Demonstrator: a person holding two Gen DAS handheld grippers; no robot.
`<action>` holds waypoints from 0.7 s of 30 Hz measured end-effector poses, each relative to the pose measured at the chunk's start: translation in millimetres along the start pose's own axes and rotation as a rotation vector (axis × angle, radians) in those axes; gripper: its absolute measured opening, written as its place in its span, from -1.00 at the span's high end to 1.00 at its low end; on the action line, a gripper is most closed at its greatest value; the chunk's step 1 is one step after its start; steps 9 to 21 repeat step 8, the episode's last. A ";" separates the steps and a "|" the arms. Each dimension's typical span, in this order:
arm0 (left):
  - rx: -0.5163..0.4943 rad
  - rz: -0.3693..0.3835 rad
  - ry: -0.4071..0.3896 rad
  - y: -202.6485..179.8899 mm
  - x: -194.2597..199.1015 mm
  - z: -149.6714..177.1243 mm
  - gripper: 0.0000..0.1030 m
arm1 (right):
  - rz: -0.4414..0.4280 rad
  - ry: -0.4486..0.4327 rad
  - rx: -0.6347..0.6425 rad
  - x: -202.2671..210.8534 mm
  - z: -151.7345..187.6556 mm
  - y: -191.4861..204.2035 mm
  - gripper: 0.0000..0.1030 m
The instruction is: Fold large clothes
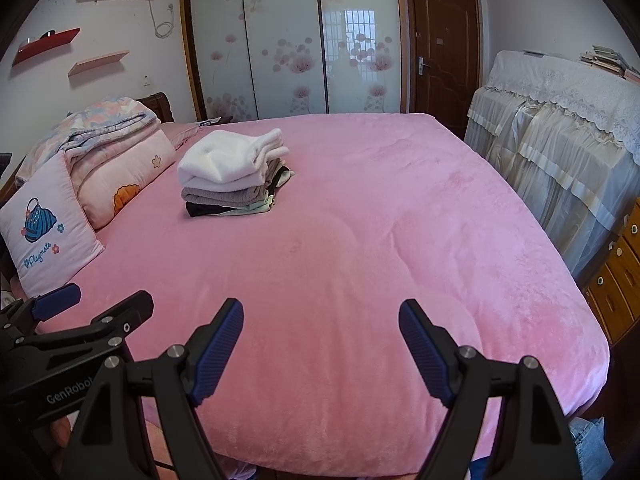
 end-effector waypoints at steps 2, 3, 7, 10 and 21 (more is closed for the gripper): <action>-0.003 -0.004 -0.001 -0.1 0.1 0.3 -0.84 | 0.000 0.001 0.000 -1.0 1.0 0.4 -0.57; -0.004 -0.006 -0.001 -0.6 0.2 0.6 -0.84 | 0.000 0.001 0.000 -0.9 1.1 0.1 -0.57; -0.003 -0.006 0.000 -2.9 0.6 1.7 -0.84 | 0.001 0.000 0.001 -0.6 0.2 0.3 -0.57; -0.003 -0.006 0.000 -2.6 0.7 1.7 -0.84 | 0.002 0.000 0.001 -0.8 0.4 0.0 -0.57; -0.003 -0.006 0.000 -2.6 0.7 1.7 -0.84 | 0.002 0.000 0.001 -0.8 0.4 0.0 -0.57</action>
Point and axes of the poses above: each gripper's, at about its wrist camera, not at the fingertips, and x roughly against the way its jaws point, y to its left, z to its underside, the point moved 9 cm from there along -x, roughly the way its jaws point, and after that the axes turned 12 degrees about z, right-handed, at the moved point
